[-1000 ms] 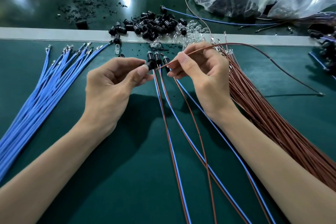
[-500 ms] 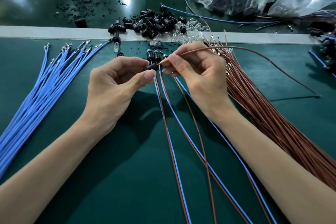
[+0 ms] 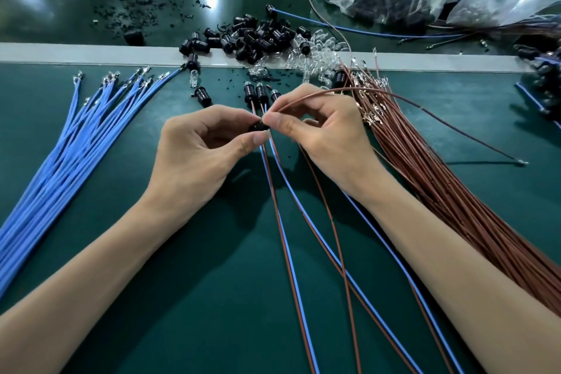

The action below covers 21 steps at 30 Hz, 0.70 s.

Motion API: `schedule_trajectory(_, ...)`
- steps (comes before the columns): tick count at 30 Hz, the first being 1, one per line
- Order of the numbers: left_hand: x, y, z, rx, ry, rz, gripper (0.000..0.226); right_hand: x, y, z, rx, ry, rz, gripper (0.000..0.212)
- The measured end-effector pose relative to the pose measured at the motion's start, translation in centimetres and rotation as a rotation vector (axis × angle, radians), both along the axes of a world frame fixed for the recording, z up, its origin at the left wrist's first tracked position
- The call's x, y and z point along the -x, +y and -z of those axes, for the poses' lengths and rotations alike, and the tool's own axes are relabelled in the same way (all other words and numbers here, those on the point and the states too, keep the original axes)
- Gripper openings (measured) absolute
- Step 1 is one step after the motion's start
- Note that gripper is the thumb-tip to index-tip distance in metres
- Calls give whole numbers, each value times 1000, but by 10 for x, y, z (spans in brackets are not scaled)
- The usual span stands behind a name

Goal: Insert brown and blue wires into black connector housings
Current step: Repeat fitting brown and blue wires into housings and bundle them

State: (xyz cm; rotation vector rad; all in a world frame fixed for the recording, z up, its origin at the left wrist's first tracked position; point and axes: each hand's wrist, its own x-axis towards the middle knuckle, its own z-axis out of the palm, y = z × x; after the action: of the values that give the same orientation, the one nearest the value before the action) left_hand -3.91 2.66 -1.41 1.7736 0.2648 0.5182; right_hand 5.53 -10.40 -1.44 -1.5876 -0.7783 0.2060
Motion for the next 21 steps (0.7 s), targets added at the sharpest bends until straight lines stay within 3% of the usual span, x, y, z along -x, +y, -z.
schedule_trajectory(5, 0, -4, -1, -79, 58, -41, 12, -3, -1, -5, -281, 340, -40, 1)
schedule_trajectory(8, 1, -4, -3, -103, 65, -18, 10, -5, 0, -2, -149, 201, 58, 18)
schedule_trajectory(11, 1, -4, -3, -110, 69, 15, 11, -4, 2, 2, -15, 120, -19, 14)
schedule_trajectory(13, 0, -4, -3, -103, 66, 12, 9, -6, 0, 0, -153, 270, -78, 6)
schedule_trajectory(16, 0, -4, -3, -108, 74, 7, 8, -13, -2, -3, -365, 490, -48, 16)
schedule_trajectory(18, 0, -4, -3, -113, 90, 25, 8, -15, -3, 0, -308, 439, -8, 24)
schedule_trajectory(21, 0, -4, -3, -119, 108, 60, 12, -12, 0, 5, 24, 154, -26, 21)
